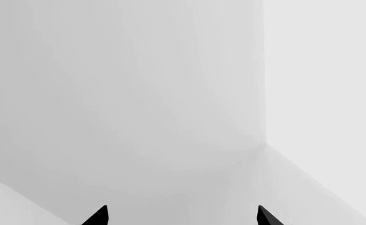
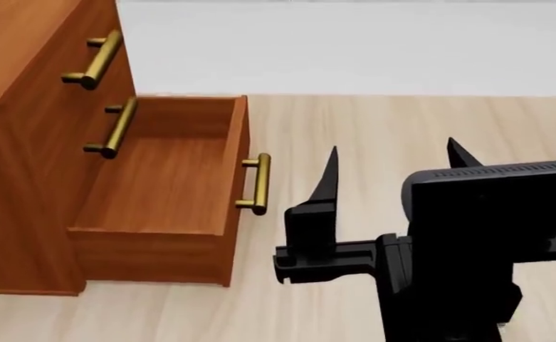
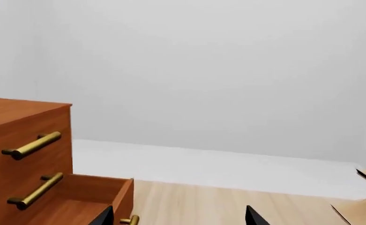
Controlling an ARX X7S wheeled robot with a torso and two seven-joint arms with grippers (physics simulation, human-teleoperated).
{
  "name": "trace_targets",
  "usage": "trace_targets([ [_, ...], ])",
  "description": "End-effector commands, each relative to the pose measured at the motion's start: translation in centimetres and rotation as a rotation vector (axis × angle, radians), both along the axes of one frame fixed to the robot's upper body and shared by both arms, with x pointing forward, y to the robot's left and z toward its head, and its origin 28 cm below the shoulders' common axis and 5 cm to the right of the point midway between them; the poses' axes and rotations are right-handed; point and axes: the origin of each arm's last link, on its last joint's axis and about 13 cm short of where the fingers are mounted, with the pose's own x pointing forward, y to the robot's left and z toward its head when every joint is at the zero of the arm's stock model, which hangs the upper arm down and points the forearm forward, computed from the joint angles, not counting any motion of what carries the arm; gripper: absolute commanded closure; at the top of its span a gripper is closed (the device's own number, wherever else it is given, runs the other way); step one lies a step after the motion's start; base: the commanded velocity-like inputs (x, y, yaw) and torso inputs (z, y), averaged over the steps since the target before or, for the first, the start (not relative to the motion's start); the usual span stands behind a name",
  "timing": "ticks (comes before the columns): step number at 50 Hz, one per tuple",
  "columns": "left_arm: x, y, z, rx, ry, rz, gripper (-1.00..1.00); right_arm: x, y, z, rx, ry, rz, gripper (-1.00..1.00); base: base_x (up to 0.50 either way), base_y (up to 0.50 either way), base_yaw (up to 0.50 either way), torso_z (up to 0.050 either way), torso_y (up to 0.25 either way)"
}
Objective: Put the wine bottle in the bottom drawer of the cabinet.
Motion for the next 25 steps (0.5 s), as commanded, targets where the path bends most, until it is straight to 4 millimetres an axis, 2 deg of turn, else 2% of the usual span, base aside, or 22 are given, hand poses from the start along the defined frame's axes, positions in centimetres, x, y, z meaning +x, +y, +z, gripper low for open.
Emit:
trace_targets([
  [1,0.01,-0.01,-0.01,0.002,0.002,-0.001,-1.00,-0.12,-0.03,-0.02,0.005,0.001,0.000,-1.00,0.25,0.05,0.00,0.000,0.000],
  [25,0.05,-0.05,0.02,0.001,0.007,-0.006,-1.00,-0.24,-0.10,-0.03,0.001,0.001,-0.003,-1.00,0.25,0.06,0.00,0.000,0.001],
])
